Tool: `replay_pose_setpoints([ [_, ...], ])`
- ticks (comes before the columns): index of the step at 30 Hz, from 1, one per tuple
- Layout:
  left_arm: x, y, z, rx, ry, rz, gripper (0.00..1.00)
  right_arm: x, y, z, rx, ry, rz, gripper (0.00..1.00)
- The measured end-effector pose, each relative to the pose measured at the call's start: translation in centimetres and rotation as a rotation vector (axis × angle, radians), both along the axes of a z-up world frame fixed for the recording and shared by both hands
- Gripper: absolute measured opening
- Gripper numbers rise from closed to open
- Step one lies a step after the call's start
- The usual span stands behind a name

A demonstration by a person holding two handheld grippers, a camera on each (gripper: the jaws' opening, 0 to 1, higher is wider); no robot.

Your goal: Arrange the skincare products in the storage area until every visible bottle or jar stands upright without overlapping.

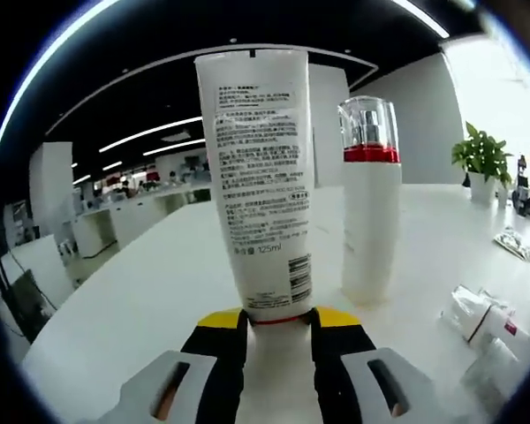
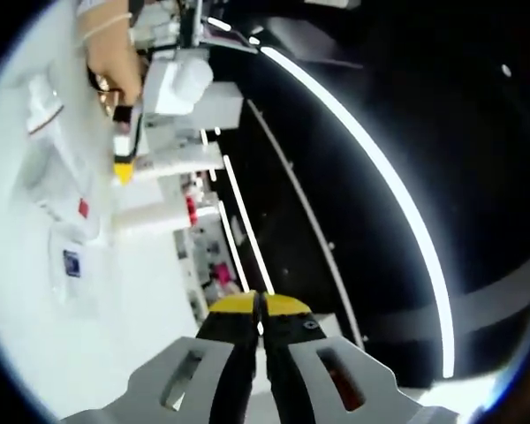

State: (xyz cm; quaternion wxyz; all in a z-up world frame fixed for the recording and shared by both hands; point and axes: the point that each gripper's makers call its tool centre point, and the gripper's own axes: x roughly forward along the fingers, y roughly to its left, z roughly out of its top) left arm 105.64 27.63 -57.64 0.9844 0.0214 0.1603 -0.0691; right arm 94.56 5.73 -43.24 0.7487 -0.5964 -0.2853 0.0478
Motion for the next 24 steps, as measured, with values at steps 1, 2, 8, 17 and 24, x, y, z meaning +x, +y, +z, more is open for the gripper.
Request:
replay_pose_setpoints([
  [1,0.3,-0.1,0.0,-0.001,-0.004,0.003,0.29,0.0,0.1,-0.1,0.002,0.003,0.005,0.0],
  [2,0.6,-0.3,0.0,-0.004,-0.009,0.004,0.29,0.1,0.2,-0.1,0.0,0.003,0.005,0.0],
  [8,1.1,-1.1,0.0,-0.016,-0.012,0.009,0.29,0.0,0.5,-0.2,-0.009,0.006,0.006,0.0],
  [17,1.5,-1.2,-0.1,-0.025,-0.025,-0.004,0.29,0.4,0.5,-1.7,0.054,0.129,0.035,0.0],
  [24,1.2,-1.2,-0.2,-0.021,-0.023,-0.014,0.29,3.1,0.5,-8.2,0.164,0.597,0.024,0.0],
])
